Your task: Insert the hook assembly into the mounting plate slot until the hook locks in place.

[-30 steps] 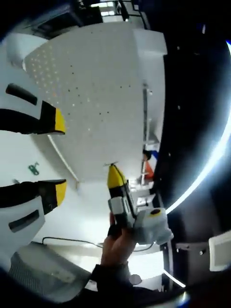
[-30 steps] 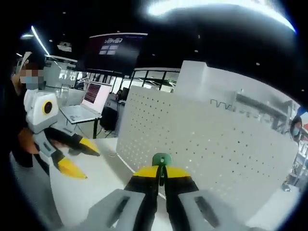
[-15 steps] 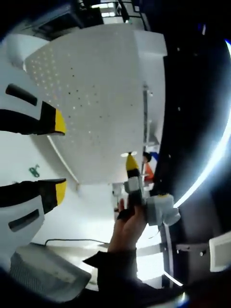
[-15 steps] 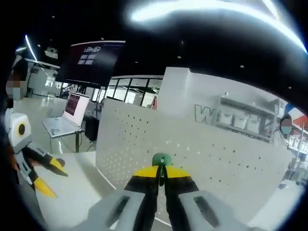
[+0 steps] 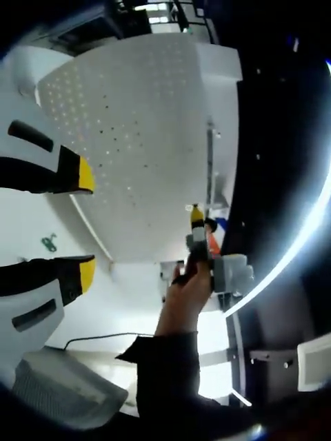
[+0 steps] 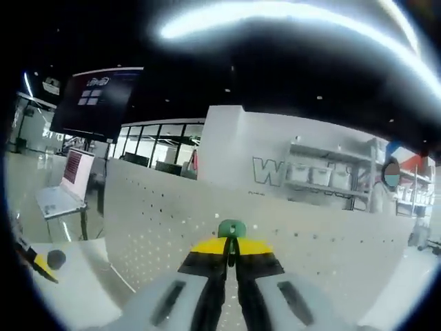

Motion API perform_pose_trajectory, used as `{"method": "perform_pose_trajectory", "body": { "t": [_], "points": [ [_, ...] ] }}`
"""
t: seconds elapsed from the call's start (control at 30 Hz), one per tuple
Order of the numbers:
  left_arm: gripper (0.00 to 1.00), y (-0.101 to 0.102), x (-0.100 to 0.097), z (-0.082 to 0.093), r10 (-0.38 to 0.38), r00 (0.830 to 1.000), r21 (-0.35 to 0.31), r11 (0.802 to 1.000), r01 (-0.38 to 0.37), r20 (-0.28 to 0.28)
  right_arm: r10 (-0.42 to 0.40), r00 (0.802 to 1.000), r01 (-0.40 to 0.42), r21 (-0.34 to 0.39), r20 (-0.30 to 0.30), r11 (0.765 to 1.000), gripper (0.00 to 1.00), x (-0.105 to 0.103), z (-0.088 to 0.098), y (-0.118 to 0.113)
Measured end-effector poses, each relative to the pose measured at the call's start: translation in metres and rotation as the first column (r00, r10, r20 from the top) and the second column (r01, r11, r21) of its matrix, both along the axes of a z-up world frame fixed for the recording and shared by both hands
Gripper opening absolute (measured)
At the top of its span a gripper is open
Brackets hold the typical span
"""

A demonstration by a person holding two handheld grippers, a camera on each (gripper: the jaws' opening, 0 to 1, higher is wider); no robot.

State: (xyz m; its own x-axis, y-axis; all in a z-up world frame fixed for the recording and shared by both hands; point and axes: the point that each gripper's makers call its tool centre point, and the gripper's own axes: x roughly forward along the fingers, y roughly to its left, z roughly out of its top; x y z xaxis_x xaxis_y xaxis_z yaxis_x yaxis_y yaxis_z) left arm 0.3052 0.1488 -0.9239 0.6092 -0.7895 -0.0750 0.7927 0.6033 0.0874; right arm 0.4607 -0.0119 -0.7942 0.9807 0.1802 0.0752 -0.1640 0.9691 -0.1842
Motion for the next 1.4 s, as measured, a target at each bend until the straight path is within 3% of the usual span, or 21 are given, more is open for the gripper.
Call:
{"method": "perform_pose_trajectory", "body": {
  "t": [0.3,0.57,0.97,1.4],
  "points": [
    [0.36,0.001,0.001,0.0,-0.002,1.0,-0.01,1.0,0.002,-0.01,-0.064,0.998,0.064,0.015,0.008,0.998,0.01,0.021,0.002,-0.017],
    [0.35,-0.002,0.0,-0.003,-0.017,1.0,-0.01,1.0,0.017,-0.022,-0.072,0.997,0.072,-0.007,-0.004,0.997,0.01,0.031,-0.004,-0.017],
    [0.34,0.001,0.001,-0.001,-0.011,0.999,-0.028,1.0,0.01,-0.031,-0.099,0.995,0.099,-0.018,0.011,0.995,0.01,0.034,-0.004,-0.017],
    [0.32,0.001,0.001,-0.003,-0.014,0.999,-0.02,1.0,0.014,-0.033,-0.106,0.994,0.105,0.02,0.035,0.994,0.01,0.034,-0.005,-0.016]
  ]
}}
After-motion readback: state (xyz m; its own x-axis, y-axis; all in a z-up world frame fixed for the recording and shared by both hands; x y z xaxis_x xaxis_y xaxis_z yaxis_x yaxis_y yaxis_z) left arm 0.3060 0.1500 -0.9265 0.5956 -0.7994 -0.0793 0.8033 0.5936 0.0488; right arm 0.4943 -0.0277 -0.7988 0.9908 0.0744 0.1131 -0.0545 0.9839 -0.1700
